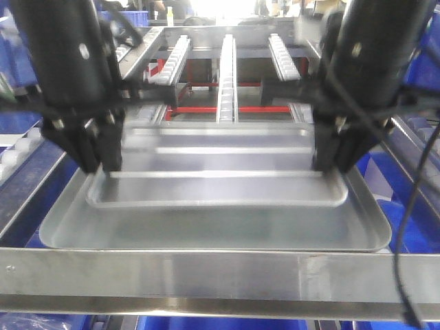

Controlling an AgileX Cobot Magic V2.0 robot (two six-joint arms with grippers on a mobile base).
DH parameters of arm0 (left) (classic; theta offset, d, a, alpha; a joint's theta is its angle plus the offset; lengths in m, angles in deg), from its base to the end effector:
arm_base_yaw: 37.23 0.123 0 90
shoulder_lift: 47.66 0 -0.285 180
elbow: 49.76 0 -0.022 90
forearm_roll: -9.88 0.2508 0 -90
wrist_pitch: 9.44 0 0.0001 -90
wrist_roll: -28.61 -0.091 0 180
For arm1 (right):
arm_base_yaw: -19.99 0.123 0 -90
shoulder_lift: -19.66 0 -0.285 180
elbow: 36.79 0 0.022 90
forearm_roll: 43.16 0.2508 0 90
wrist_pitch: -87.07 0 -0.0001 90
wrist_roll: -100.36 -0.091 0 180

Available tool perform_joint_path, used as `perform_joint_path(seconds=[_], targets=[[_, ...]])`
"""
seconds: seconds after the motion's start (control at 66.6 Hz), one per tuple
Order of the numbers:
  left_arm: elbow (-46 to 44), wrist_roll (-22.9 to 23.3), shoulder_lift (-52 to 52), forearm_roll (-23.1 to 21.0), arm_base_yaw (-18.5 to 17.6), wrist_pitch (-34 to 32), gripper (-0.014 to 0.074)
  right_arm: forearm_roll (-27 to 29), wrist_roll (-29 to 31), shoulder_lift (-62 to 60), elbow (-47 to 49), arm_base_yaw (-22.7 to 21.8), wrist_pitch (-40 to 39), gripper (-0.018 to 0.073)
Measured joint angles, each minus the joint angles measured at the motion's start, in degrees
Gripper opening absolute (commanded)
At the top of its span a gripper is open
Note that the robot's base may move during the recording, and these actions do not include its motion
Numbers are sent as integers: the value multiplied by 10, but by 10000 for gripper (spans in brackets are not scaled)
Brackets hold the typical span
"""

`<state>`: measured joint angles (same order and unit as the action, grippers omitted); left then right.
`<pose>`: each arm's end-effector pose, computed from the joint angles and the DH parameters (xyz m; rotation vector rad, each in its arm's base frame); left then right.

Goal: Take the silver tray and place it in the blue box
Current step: 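Lift the tray with both grippers and pull it toward the robot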

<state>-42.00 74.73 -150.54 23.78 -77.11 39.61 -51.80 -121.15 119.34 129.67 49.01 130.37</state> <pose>0.2701 -0.2042 0.2495 0.0243 2.7384 -0.1212 0.2875 0.1487 0.2424 0.1768 2.7241 0.1864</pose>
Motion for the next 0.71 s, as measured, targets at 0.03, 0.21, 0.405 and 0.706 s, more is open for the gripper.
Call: perform_joint_path(seconds=[0.03,0.21,0.405,0.706], targets=[[0,1,6,1,-5,5,-9,0,-1,-5,0,4,8,69],[27,33,34,14,-37,27,-8,-9,-38,-33,-26,42,37,69],[81,65,90,19,-75,43,-8,-20,-86,-86,-69,98,55,69],[158,159,192,45,-168,72,-9,-64,-213,-173,-129,209,90,69]])
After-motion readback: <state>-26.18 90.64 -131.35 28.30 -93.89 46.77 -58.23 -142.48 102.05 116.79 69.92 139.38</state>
